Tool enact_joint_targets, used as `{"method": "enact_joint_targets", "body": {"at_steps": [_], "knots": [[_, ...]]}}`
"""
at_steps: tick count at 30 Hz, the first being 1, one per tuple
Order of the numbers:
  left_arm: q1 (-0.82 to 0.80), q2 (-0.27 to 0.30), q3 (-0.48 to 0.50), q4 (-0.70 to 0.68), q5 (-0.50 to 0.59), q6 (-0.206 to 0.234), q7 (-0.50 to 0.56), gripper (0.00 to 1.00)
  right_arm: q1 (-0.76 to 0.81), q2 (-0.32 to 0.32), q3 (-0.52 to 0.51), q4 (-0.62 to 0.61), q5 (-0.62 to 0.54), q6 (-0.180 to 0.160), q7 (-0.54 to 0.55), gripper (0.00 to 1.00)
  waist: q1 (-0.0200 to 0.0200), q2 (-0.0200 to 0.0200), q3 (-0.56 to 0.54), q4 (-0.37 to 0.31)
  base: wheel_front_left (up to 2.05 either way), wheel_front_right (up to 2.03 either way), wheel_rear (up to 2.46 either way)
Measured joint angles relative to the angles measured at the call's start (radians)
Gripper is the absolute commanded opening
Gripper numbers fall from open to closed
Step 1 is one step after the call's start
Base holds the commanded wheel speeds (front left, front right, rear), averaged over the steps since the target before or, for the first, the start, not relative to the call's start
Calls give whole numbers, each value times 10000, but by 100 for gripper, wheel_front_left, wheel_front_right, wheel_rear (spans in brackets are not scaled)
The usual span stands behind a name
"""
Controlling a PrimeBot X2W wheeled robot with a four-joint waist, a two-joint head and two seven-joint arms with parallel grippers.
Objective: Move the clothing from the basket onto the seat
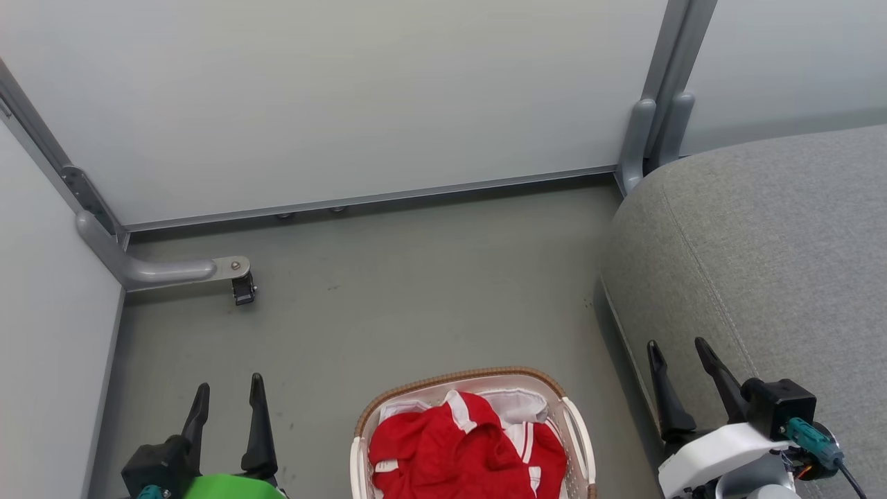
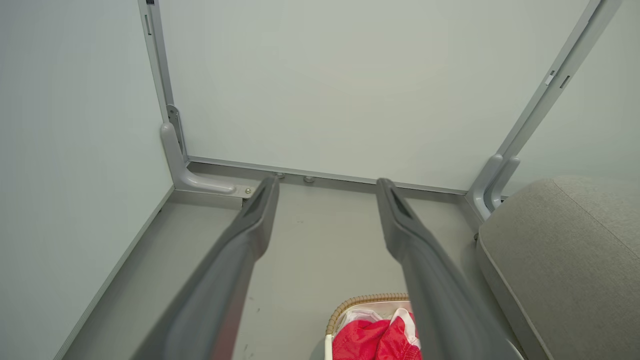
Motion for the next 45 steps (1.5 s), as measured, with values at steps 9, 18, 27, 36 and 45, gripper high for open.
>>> {"method": "enact_joint_targets", "body": {"at_steps": [9,18,27,36,45], "knots": [[54,6,-59,58,568,2,-174,100,16,-4,94,33,-686,0,-178,100,0,0,-7,-5,0,0,0],[139,13,-119,224,1108,2,-326,100,40,-12,159,33,-1323,0,-320,100,0,0,-8,14,0,0,0],[154,17,-146,322,1363,4,-424,100,48,-13,222,31,-1670,2,-410,100,0,0,-17,38,0,0,0],[162,17,-140,322,1363,2,-424,100,48,-13,228,33,-1672,2,-410,100,0,0,-16,18,0,0,0],[163,17,-151,311,1402,2,-424,100,50,-15,201,-6,-1682,2,-410,100,0,0,31,16,0,0,0]]}}
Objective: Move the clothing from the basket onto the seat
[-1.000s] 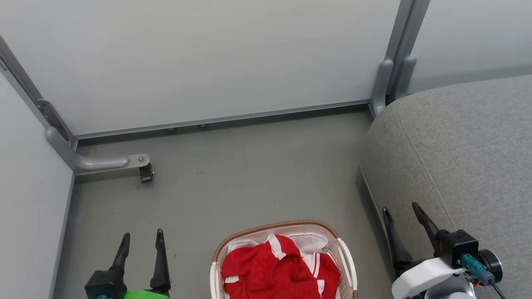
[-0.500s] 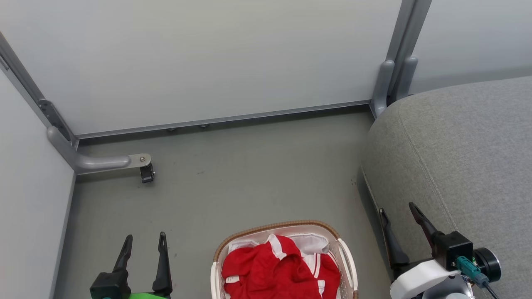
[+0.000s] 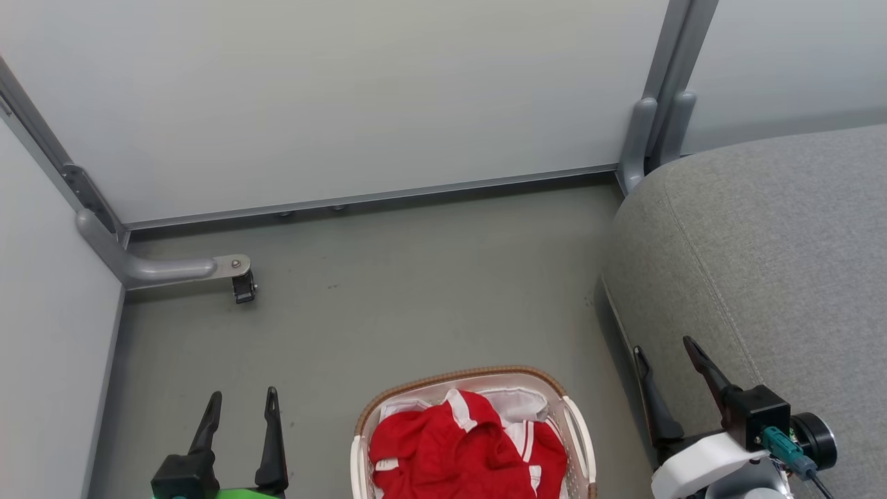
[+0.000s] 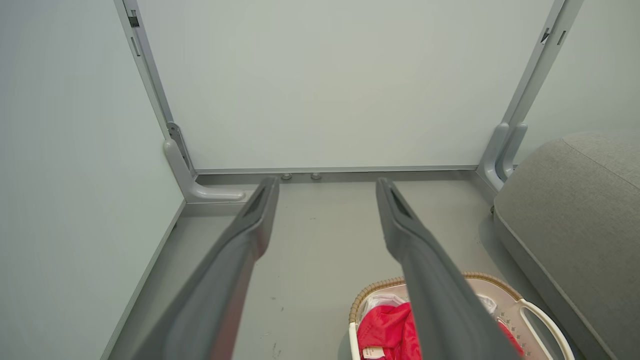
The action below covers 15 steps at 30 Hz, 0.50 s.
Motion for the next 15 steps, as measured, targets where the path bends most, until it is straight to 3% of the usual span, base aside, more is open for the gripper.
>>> {"method": "enact_joint_targets", "body": {"at_steps": [9,15], "knots": [[-345,4,-257,-48,339,-109,-2,100,-72,0,-136,-125,-46,0,-2,100,0,0,297,-12,0,0,0],[-1514,6,-805,343,736,-366,-2,100,-748,-4,-606,-414,-59,0,-2,100,0,0,973,-73,0,0,0]]}}
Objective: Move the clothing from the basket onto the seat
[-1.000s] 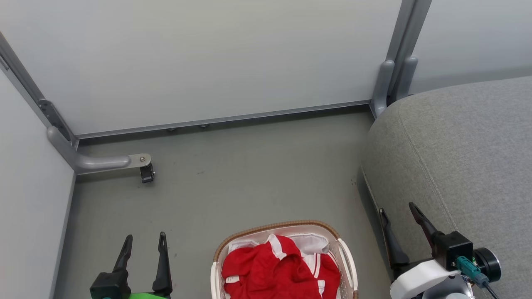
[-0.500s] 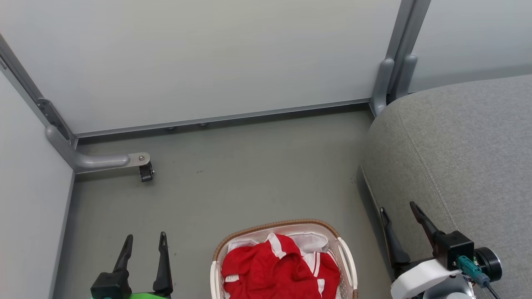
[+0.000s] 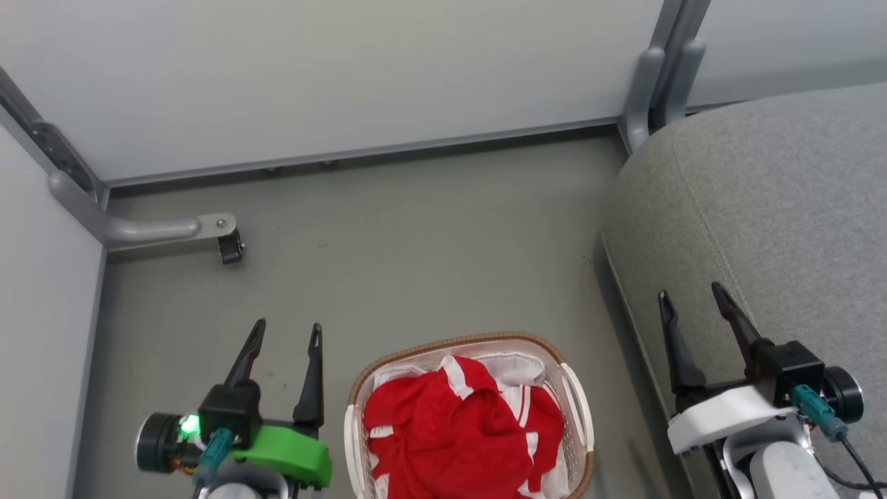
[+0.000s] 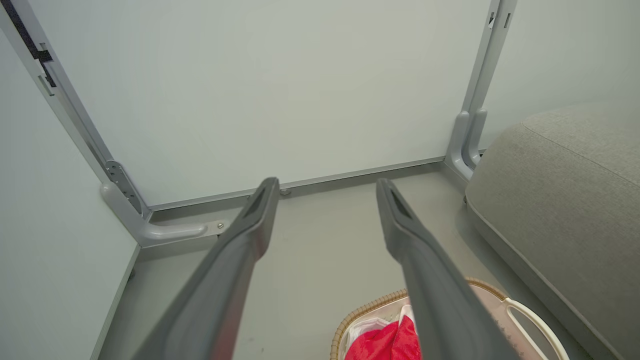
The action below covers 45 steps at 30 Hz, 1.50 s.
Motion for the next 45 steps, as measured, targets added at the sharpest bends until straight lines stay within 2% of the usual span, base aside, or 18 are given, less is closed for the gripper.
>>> {"method": "enact_joint_targets", "body": {"at_steps": [11,22,27,33,45], "knots": [[-2406,21,-1419,2288,732,-265,0,100,-1370,-4,-543,-537,115,2,0,100,1,0,1843,-243,0,0,0],[-4867,67,-3881,5787,1053,-322,0,100,-2681,-12,-449,-1139,378,4,-2,100,0,0,4045,-750,0,0,0],[-5730,65,-4648,7089,1035,-324,-2,100,-3238,-13,-267,-1427,464,4,0,100,1,0,5004,-1068,0,0,0],[-6515,73,-5129,8205,1139,-324,-2,100,-3702,-13,-244,-1716,635,4,0,100,1,0,6005,-1459,0,0,0],[-7586,134,-5352,9534,1214,-79,0,100,-4036,-13,-151,-1868,924,4,-2,100,0,0,7461,-2043,0,0,0]]}}
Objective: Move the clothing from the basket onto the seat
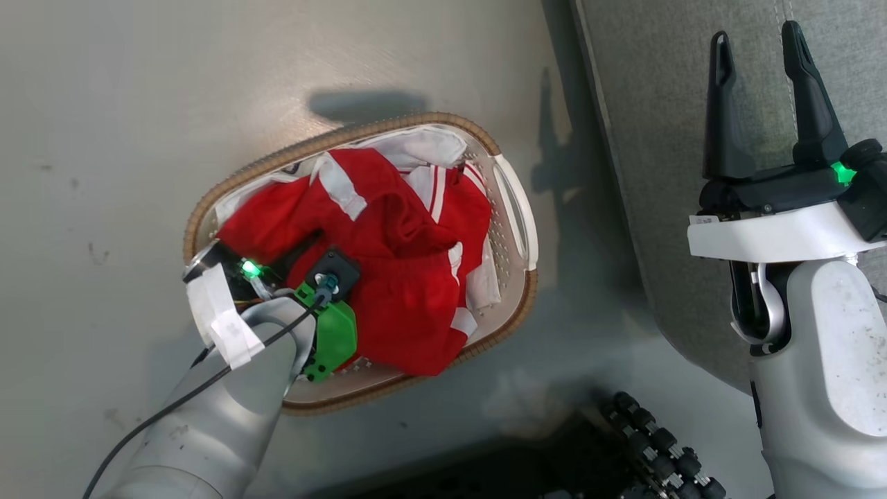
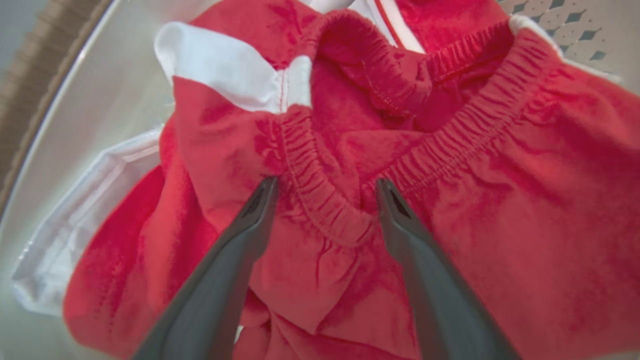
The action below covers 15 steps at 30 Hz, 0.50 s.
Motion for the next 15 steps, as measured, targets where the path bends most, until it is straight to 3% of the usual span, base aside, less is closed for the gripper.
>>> {"method": "enact_joint_targets", "body": {"at_steps": [2,3,4,5,6,7,15], "knots": [[-120,15,31,186,-54,38,81,98,-65,2,4,-2,50,0,2,100,0,0,149,-84,0,0,0],[-143,25,50,244,-115,38,109,80,-89,2,2,0,69,0,2,100,0,0,204,-124,0,0,0],[-151,38,54,297,-127,40,159,49,-104,2,2,2,71,0,2,100,0,0,236,-155,0,0,0],[-153,69,40,353,-140,73,167,30,-113,2,0,8,82,0,0,100,0,0,266,-191,0,0,0],[-153,109,29,408,-146,82,182,20,-115,2,2,21,84,0,2,100,0,0,280,-221,0,0,0],[-153,134,31,441,-173,84,207,0,-116,2,6,40,84,0,2,100,0,0,276,-237,0,0,0],[45,121,259,378,-608,268,69,0,-60,2,36,221,38,0,0,100,0,0,-122,-181,0,0,0]]}}
